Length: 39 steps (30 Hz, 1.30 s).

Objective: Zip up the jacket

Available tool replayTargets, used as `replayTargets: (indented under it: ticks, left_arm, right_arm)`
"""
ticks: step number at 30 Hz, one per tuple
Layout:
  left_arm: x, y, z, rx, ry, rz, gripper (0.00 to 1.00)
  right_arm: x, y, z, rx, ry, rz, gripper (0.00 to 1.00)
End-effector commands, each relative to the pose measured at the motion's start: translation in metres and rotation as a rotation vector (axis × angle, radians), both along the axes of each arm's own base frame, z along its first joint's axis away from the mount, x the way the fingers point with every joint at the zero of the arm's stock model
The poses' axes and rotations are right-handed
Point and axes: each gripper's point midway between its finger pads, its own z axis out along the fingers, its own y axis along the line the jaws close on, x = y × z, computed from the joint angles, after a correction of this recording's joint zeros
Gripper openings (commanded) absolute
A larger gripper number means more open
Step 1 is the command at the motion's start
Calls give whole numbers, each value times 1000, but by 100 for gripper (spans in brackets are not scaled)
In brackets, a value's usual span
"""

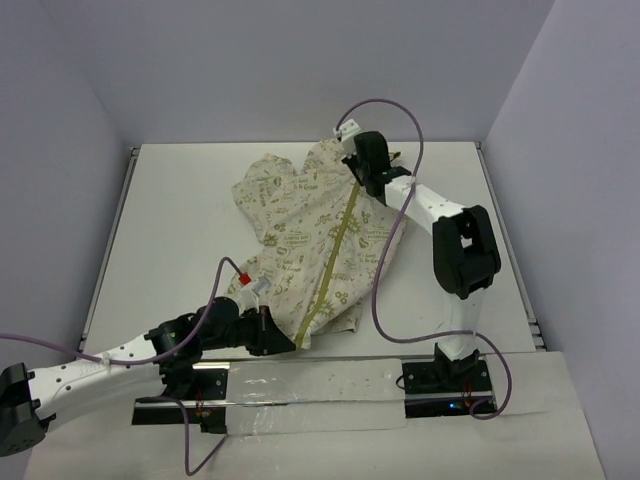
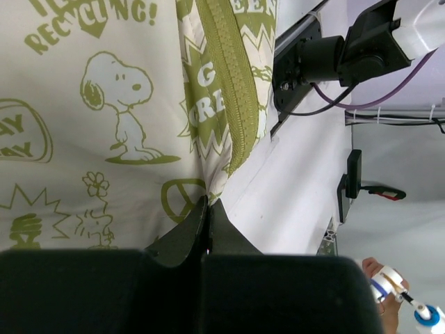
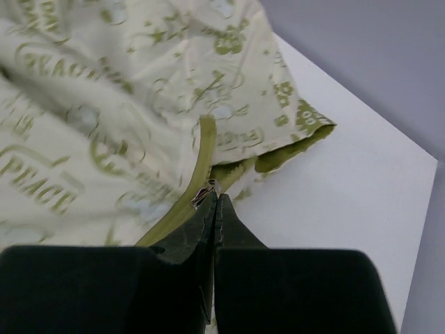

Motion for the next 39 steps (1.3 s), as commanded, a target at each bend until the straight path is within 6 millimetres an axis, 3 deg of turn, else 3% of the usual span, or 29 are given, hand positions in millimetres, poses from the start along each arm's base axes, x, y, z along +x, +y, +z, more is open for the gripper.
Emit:
replayTargets:
  ticks: [1,5,8,15,17,18,20,24,25,27,29,30,32,34,35,37,38,39]
  left_arm:
    - [-16,3,5,10,65,-28,0]
    - [-16,2,9,9,69,-31,0]
    - [-14,-1,9,24,55,-35,0]
    - [9,-5,9,114,-38,15,0]
    - [27,1,-1,207,-83,83,0]
    - [45,6,-2,254,-128,154,0]
    - [71,9,6,321,-180,209,0]
    - [152,32,42,401,-268,389,0]
    - [180,42,66,384,-304,464,0]
    - [219,68,91,412,-366,554,0]
    - [255,86,141,410,-454,648,0]
    - [264,94,141,448,-461,665,0]
    - [290,104,188,447,-541,724,0]
    - [302,107,191,484,-553,726,0]
    - [307,106,196,490,-559,724,0]
    - [310,106,200,491,-555,718,11]
    - [310,107,200,489,-550,718,17]
    - [309,110,199,493,-544,731,33]
  right_arm:
    - [44,-46,50,37,-128,-135,0]
    - [61,-68,73,45,-151,-198,0]
    - [63,-79,103,52,-198,-234,0]
    - [36,-99,183,111,-305,-313,0]
    - [19,-102,212,135,-326,-321,0]
    - [8,-106,232,159,-350,-333,0]
    - [-10,-114,250,199,-370,-373,0]
    - [-56,-131,284,282,-447,-439,0]
    - [-71,-136,295,306,-472,-449,0]
    - [-84,-142,283,325,-457,-480,0]
    - [-107,-148,282,361,-468,-498,0]
    - [-107,-147,266,365,-445,-510,0]
    - [-131,-152,249,412,-447,-525,0]
    - [-137,-147,216,441,-401,-520,0]
    - [-144,-144,208,493,-392,-515,7]
    - [-156,-137,175,545,-330,-505,61]
    - [-163,-134,168,572,-315,-495,76]
    - [-168,-132,164,591,-304,-487,83]
